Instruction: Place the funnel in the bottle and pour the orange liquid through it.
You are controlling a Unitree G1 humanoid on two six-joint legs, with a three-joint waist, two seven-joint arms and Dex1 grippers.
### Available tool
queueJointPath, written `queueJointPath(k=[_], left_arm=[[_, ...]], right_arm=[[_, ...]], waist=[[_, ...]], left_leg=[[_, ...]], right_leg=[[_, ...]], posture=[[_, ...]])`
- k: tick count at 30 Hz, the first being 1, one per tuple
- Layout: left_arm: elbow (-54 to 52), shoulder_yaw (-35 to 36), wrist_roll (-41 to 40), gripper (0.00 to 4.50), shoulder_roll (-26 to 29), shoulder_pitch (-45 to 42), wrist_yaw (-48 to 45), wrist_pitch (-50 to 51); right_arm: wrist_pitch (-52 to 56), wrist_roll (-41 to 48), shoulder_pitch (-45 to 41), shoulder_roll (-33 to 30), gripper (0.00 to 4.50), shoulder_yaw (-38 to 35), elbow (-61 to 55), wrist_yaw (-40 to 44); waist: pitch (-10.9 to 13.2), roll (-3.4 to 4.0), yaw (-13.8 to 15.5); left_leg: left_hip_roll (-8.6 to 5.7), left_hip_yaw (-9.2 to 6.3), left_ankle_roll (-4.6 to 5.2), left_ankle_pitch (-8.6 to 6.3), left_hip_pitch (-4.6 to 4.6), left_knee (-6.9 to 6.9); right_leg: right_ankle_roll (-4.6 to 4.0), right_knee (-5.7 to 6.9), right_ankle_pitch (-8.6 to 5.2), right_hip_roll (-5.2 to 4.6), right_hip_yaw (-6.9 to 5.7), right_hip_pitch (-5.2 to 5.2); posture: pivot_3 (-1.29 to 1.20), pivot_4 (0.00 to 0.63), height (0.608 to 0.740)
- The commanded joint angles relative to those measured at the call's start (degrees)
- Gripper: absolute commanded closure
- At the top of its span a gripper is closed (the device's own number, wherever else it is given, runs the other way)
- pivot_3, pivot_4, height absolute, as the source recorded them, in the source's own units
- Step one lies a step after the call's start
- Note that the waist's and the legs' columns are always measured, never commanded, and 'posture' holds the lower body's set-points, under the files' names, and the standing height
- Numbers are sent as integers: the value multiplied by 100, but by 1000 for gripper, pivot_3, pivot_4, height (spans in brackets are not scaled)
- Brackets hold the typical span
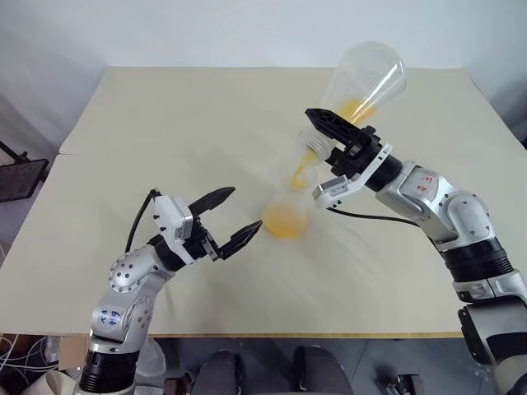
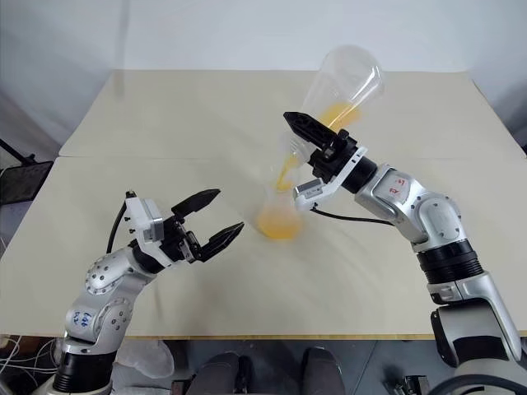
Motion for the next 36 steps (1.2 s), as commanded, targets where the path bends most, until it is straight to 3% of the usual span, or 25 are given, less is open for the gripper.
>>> queueJointPath(k=[1, 36], left_arm=[[-259, 28, -101, 0, -12, -24, 24, -74], [3, -152, 11, 0, -244, -295, 58, -267]], right_arm=[[23, 8, -148, -115, 1936, -92, -216, -172], [-103, -313, -497, -308, 1936, 222, 221, -597]], waist=[[0, 0, -1], [0, 0, -1]], left_leg=[[0, 0, 0, 0, 0, 0], [0, 1, 0, 0, 0, 0]], right_leg=[[0, 0, 0, 0, 0, 0], [0, 0, 0, 0, 1, -1]], posture=[[0, 150, 740], [0, 150, 740]])
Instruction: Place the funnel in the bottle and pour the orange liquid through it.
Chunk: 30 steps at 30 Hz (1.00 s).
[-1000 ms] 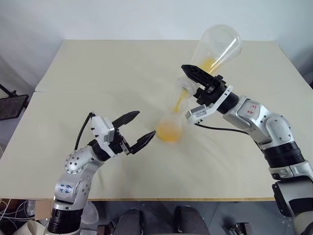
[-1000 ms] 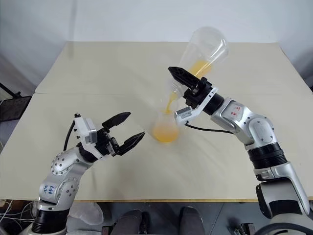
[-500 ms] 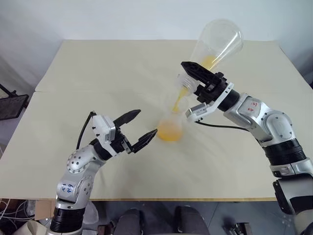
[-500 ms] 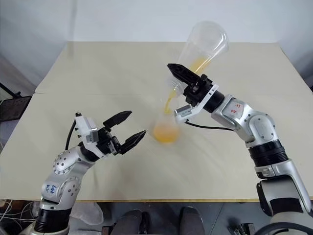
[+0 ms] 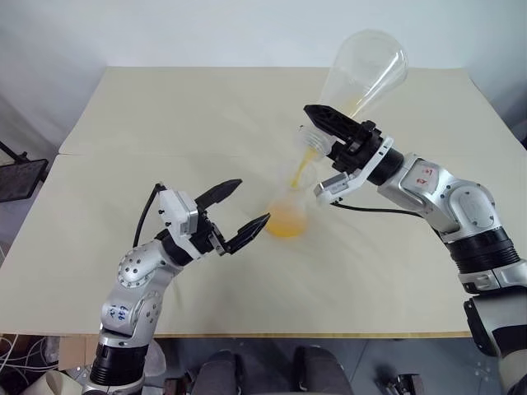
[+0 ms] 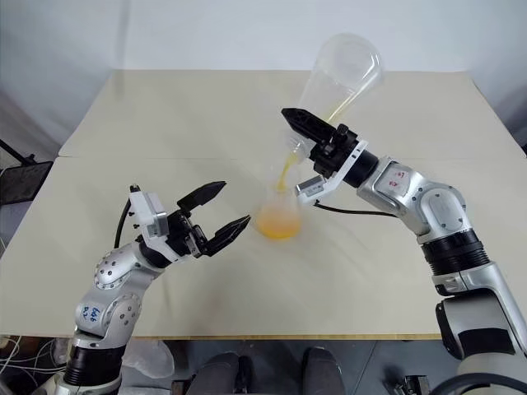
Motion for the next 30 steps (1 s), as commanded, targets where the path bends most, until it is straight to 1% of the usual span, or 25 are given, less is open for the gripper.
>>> queueJointPath(k=[1, 10, 14, 16, 22, 24, 28, 29, 30], left_arm=[[-57, 1, 1, 0, -29, -61, -5, -143], [-5, -11, 6, 0, -40, -102, -7, -188], [8, -14, 5, 0, -36, -104, -12, -207], [1, -28, 4, 0, -38, -107, -8, -202], [18, -38, -25, 0, -4, -141, -53, -171], [22, -32, -48, 0, 30, -158, -91, -144], [18, -15, -88, 0, 112, -183, -159, -72], [13, -7, -99, 0, 129, -182, -171, -59], [12, 0, -108, 0, 147, -183, -188, -45]], right_arm=[[12, 30, -155, -88, 1936, -45, -43, -132], [11, 5, -177, -78, 1936, -38, -14, -172], [17, 93, -123, -54, 1936, -55, -74, -97], [-75, 335, -57, -26, 1936, -82, -105, 25], [77, 1455, 159, 181, 1936, -303, -157, 707], [238, 1990, 257, 267, 1936, -447, -257, 1014], [509, 3698, 544, 364, 1936, -708, -603, 2014], [605, 3907, 599, 355, 1936, -799, -683, 2142], [816, 4375, 683, 388, 1936, -932, -722, 2384]], waist=[[0, 0, 1], [0, 0, -1], [0, 0, -1], [0, 0, -1], [0, 0, 1], [0, 0, 0], [1, -2, 8], [2, -3, 10], [2, -3, 12]], left_leg=[[0, 0, 0, 0, 0, 0], [0, 0, 0, 0, 0, 0], [0, 0, 0, 0, 0, 0], [0, 0, 0, 0, 0, 0], [1, -1, 0, 0, 0, 0], [0, -1, 1, 0, 0, 0], [0, -4, 1, 0, 0, 0], [0, -5, 2, 0, 0, 0], [0, -7, 2, 0, 0, 0]], right_leg=[[0, 0, 0, 0, 0, 0], [0, 0, 0, 0, 0, 0], [0, 0, 0, 0, 0, 0], [0, 0, 0, 0, 0, 0], [0, 0, 0, 0, -1, 1], [0, 0, 0, 0, -1, 1], [0, 1, 0, -2, -3, 2], [0, 1, 0, -2, -3, 4], [0, 1, 0, -2, -5, 5]], posture=[[0, 150, 740], [0, 150, 740], [0, 150, 740], [0, 150, 740], [0, 150, 740], [0, 150, 740], [0, 150, 740], [0, 150, 740], [0, 150, 740]])
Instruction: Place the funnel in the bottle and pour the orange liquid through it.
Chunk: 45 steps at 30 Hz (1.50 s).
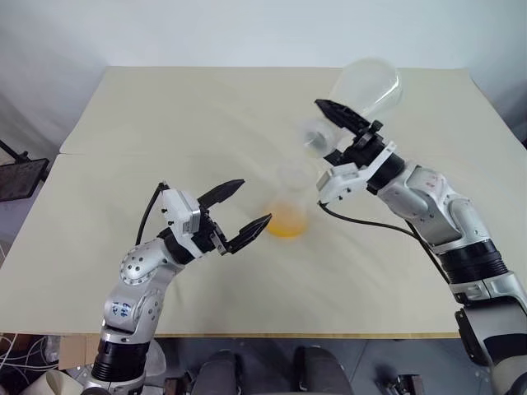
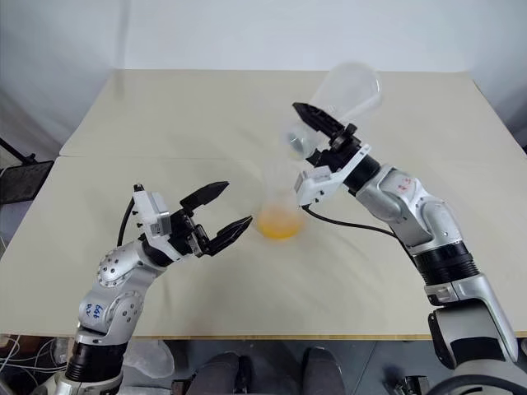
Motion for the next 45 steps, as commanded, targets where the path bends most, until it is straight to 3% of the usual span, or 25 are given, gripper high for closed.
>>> queueJointPath(k=[1, 6, 10, 18, 27, 32, 38, 45], left_arm=[[-144, 57, -100, 0, 98, -45, -81, 13], [-195, 82, -171, 0, 199, -48, -141, 134], [-227, 109, -209, 0, 262, -29, -173, 205], [-308, 108, -202, 0, 244, 18, -128, 264], [-222, 95, -233, 0, 263, -87, -219, 333], [-133, 37, -242, 0, 243, -189, -305, 372], [-19, 60, -258, 0, 274, -309, -423, 405], [54, 87, -258, 0, 284, -368, -535, 430]], right_arm=[[615, 1600, 186, 66, 1936, -612, -391, 758], [2751, 4403, 674, 324, 1936, -1699, -644, 1825], [4788, 5704, 944, 352, 1936, -2395, -775, 1773], [5484, 5792, 1765, 115, 1936, -3014, -1313, 1809], [5382, 6325, 3041, 659, 1936, -3607, -2237, 1927], [4789, 6131, 3587, 945, 1936, -3605, -2308, 2193], [4533, 6191, 3631, 855, 109, -3812, -2274, 2332], [4562, 6366, 3687, 704, 27, -4132, -2387, 2370]], waist=[[0, 0, 0], [2, -3, 20], [2, -3, 23], [2, -3, 49], [2, -3, 171], [2, -3, 172], [2, -3, 172], [2, -3, 176]], left_leg=[[0, -1, 0, 0, 1, 0], [-3, -9, 5, 1, 2, 0], [-5, -11, 6, 1, 1, 0], [-9, -1, 6, 1, 1, -5], [-12, 6, 5, 1, 4, -5], [-18, 7, 5, 1, 6, -5], [-20, 9, 5, 1, 9, -5], [-20, 8, 4, 2, 9, -5]], right_leg=[[0, 0, 0, 0, -1, 1], [0, 0, 0, -5, -6, 8], [0, 1, 0, -7, -8, 9], [0, -1, 0, -5, -5, 4], [0, -7, 0, 3, 0, 4], [0, -8, 0, 5, 1, 7], [0, -9, 0, 5, 2, 8], [0, -9, 0, 6, 1, 8]], posture=[[0, 150, 740], [0, 150, 740], [0, 150, 740], [0, 150, 740], [0, 150, 740], [0, 150, 740], [0, 150, 740], [0, 150, 740]])
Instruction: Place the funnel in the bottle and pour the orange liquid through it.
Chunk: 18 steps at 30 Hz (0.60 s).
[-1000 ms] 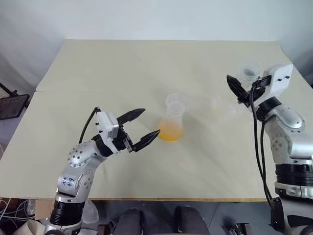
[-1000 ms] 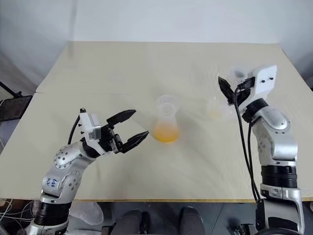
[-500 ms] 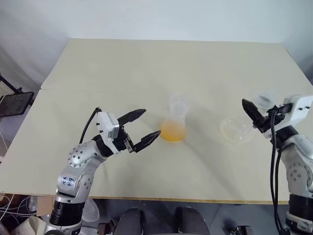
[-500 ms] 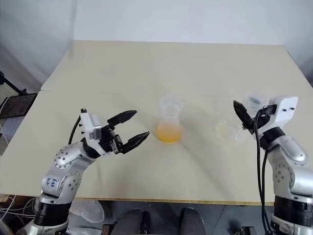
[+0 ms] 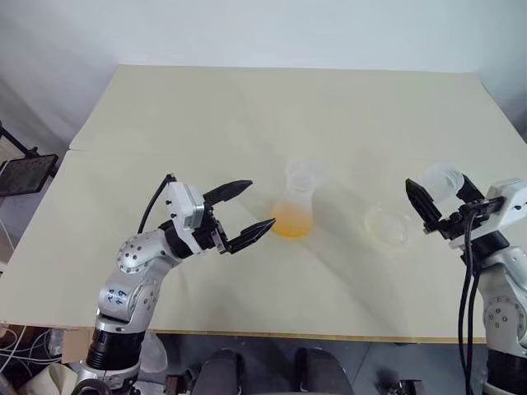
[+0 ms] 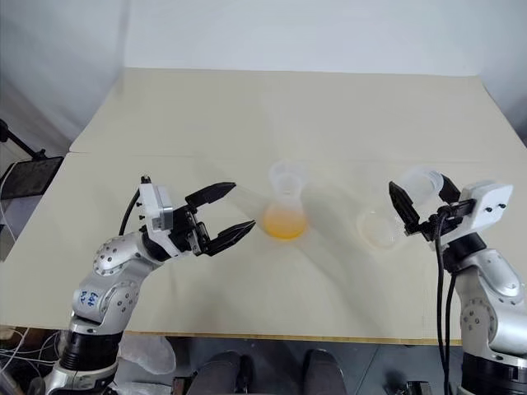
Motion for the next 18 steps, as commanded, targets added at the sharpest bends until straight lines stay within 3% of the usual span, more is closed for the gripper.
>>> queueJointPath(k=[1, 6, 18], left_arm=[[-15, 88, -143, 0, 56, -42, -82, -14], [46, 124, -134, 0, 78, -50, -135, -19], [-33, 237, -166, 0, 233, 70, -160, 70]], right_arm=[[-124, 158, 60, -103, 27, -348, -222, 40], [-93, 391, -127, -206, 27, -576, -276, 101], [-4, 517, -833, -611, 27, -219, -235, 614]], waist=[[0, 0, 1], [0, 0, 2], [0, 0, 14]], left_leg=[[0, 0, 0, 0, 0, 0], [0, 1, 0, 0, 0, 0], [3, -2, 0, 0, -1, 0]], right_leg=[[0, 0, 0, 0, 0, 0], [0, 0, 0, 0, 0, 0], [0, 0, 0, -3, 1, 0]], posture=[[0, 150, 740], [0, 150, 740], [0, 150, 740]])
